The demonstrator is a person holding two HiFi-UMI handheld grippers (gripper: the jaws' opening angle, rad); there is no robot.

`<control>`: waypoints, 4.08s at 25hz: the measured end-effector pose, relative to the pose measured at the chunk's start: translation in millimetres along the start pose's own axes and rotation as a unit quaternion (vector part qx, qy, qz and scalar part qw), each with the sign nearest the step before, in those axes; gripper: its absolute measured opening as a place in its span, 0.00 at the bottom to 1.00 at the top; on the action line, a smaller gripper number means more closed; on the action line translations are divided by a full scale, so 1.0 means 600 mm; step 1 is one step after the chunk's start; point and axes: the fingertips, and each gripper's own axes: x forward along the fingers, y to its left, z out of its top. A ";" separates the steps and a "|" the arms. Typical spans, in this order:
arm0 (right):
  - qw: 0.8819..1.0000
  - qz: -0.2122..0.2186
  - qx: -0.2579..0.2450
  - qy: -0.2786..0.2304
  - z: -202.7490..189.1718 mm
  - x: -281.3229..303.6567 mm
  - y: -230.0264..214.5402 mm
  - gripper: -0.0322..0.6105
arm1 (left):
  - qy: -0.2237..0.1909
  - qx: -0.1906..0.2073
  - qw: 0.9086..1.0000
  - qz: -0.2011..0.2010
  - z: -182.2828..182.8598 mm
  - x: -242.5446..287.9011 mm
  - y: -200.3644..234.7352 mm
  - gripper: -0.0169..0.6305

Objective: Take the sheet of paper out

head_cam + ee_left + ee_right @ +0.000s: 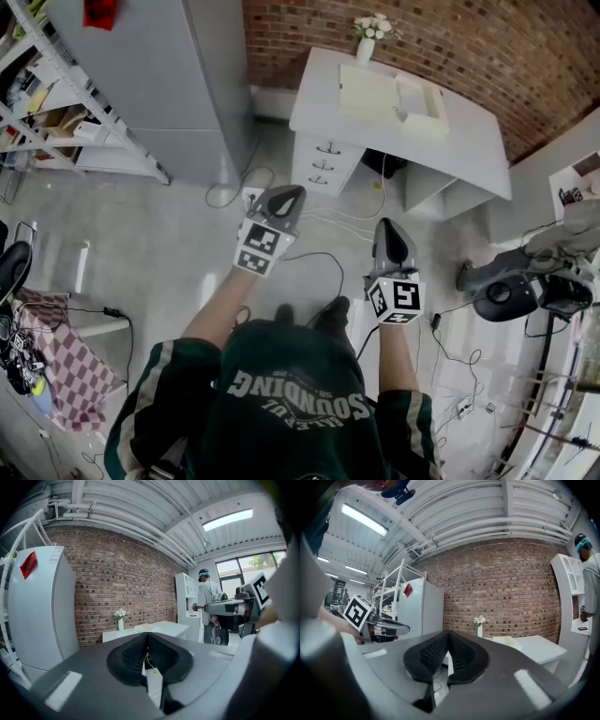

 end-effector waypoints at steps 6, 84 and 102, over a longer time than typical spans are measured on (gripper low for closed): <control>1.000 -0.003 0.006 -0.002 0.001 0.002 0.000 0.05 | -0.003 0.001 1.000 -0.008 0.004 0.008 -0.004 0.04; 0.998 -0.040 0.039 0.036 0.010 0.755 -0.792 0.05 | 0.045 -0.067 0.993 -0.091 0.083 1.120 0.180 0.05; 0.998 -0.011 0.040 0.045 -0.018 0.820 -0.891 0.05 | 0.110 -0.056 0.990 -0.063 0.033 1.237 0.143 0.04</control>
